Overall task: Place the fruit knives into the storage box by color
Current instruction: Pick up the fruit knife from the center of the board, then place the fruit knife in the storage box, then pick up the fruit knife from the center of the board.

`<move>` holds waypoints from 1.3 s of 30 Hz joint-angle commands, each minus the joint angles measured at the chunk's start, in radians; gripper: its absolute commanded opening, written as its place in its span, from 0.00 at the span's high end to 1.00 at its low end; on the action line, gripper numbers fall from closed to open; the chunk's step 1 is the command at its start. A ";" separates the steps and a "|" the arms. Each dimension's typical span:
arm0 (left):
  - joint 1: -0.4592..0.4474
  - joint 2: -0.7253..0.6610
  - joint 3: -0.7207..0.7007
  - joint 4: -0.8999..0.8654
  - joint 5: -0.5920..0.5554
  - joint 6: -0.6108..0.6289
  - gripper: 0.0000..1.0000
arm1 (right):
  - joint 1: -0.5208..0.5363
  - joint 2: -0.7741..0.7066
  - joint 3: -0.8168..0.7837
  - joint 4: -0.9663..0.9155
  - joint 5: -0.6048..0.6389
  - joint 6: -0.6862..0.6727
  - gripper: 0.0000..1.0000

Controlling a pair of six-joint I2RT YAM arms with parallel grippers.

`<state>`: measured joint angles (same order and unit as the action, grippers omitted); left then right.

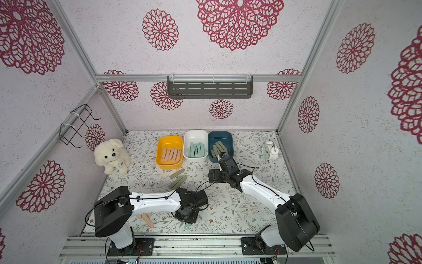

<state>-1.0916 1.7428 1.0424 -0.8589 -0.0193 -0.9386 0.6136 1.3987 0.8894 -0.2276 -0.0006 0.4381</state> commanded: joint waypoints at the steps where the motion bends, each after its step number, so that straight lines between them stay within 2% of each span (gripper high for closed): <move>1: 0.092 0.001 0.095 -0.024 -0.093 0.079 0.76 | -0.007 -0.007 0.012 0.019 -0.002 -0.002 0.01; 7: 0.282 0.061 0.353 -0.102 -0.206 0.236 0.76 | -0.070 -0.009 0.018 0.038 -0.010 -0.012 0.01; 12: 0.408 0.244 0.683 -0.175 -0.256 0.361 0.76 | -0.094 -0.004 0.022 0.074 -0.028 -0.042 0.01; 16: 0.470 0.416 0.961 -0.238 -0.286 0.449 0.75 | -0.108 0.011 0.023 0.096 -0.038 -0.053 0.01; 20: 0.531 0.577 1.183 -0.264 -0.246 0.496 0.75 | -0.122 0.031 0.016 0.113 -0.056 -0.055 0.01; 25: 0.556 0.766 1.431 -0.293 -0.208 0.549 0.74 | -0.130 0.046 0.013 0.123 -0.068 -0.058 0.01; 28: 0.557 0.801 1.460 -0.241 -0.188 0.566 0.67 | -0.128 0.059 0.019 0.132 -0.083 -0.048 0.00; 31: 0.558 0.772 1.448 -0.222 -0.187 0.556 0.50 | -0.116 0.084 0.029 0.125 -0.089 -0.052 0.00; 33: 0.556 0.710 1.397 -0.211 -0.174 0.539 0.35 | -0.098 0.099 0.026 0.134 -0.090 -0.055 0.01; 37: 0.547 0.479 1.165 -0.158 -0.131 0.446 0.15 | -0.035 0.143 0.006 0.194 -0.106 -0.058 0.01; 39: 0.543 0.305 0.962 -0.059 -0.116 0.382 0.05 | 0.018 0.183 0.008 0.233 -0.102 -0.073 0.03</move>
<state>-0.5419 2.2787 2.1326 -1.0225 -0.1677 -0.4660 0.5743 1.5528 0.8898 -0.0647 -0.0841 0.3981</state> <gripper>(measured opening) 0.922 0.980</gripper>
